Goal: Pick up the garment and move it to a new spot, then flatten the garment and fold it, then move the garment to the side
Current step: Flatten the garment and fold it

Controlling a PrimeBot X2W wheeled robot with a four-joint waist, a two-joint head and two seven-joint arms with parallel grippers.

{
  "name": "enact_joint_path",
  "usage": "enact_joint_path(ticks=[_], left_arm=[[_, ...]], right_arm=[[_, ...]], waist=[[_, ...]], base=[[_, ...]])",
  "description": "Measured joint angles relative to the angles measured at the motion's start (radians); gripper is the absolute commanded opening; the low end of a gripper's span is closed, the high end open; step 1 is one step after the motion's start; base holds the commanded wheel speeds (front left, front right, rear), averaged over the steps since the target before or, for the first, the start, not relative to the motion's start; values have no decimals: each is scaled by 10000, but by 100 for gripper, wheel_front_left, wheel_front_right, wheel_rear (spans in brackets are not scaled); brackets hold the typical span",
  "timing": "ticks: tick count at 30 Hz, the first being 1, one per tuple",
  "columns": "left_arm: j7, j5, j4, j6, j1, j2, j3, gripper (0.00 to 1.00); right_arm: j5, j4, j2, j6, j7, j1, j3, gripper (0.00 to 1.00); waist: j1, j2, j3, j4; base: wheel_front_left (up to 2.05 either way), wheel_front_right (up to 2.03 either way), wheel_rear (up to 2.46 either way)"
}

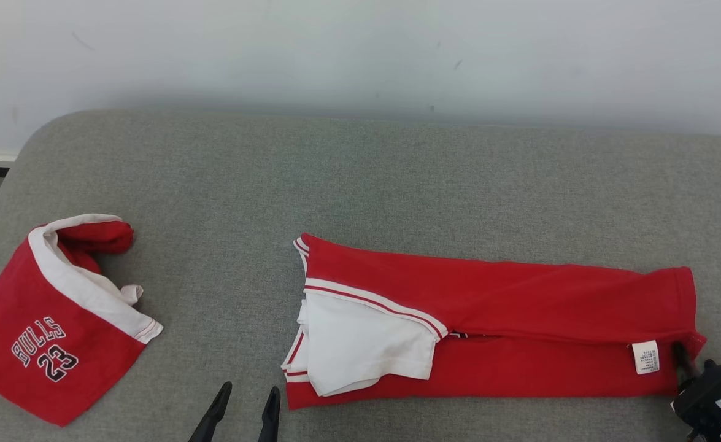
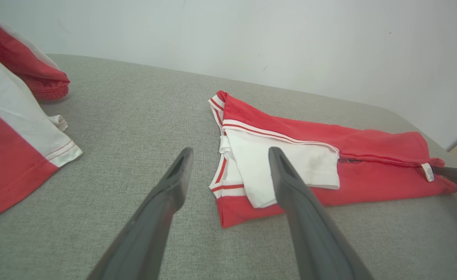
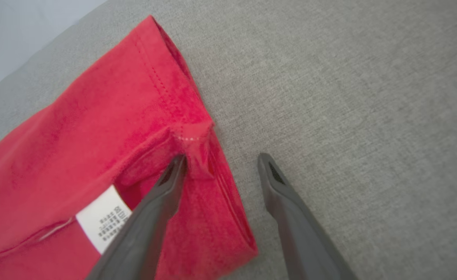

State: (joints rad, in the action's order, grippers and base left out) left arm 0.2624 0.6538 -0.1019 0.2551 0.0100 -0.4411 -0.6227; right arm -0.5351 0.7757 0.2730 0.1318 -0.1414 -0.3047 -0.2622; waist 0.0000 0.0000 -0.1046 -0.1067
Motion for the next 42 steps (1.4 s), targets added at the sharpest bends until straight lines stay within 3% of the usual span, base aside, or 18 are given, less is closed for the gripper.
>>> enact_joint_path(ticks=[1,3,4,5,14,26,31,42], left_arm=[[0,0,12,-4,-7,-8,0,100],[0,2,31,-77,-77,-36,15,100],[0,2,31,-77,-106,-36,21,100],[0,2,27,-77,-108,-38,31,100],[-36,17,27,-79,-111,-77,-13,100],[-136,-13,-144,90,-117,-336,59,100],[-148,-13,-198,94,-134,-364,84,100],[-192,35,-54,86,-149,-222,-81,100]], right_arm=[[10,123,0,0,-48,-66,17,85],[40,479,15,0,-278,-227,65,29],[40,541,6,2,-343,-273,127,18],[40,589,-13,2,-360,-334,184,0],[69,696,128,10,13,-391,307,0],[12,-75,1404,4,-98,-440,159,0],[52,-1294,1515,2,-495,-507,577,0],[-128,-5262,725,0,-1664,-5,1741,0]], waist=[[0,0,-4,2],[0,0,-18,9],[0,0,-17,16],[0,0,-16,27],[0,0,77,107],[0,1,137,402],[0,2,101,644],[0,2,312,839]], base=[[0,0,0],[0,0,0],[0,0,0],[0,0,0],[0,0,0],[0,0,0],[0,0,0],[0,0,0]])
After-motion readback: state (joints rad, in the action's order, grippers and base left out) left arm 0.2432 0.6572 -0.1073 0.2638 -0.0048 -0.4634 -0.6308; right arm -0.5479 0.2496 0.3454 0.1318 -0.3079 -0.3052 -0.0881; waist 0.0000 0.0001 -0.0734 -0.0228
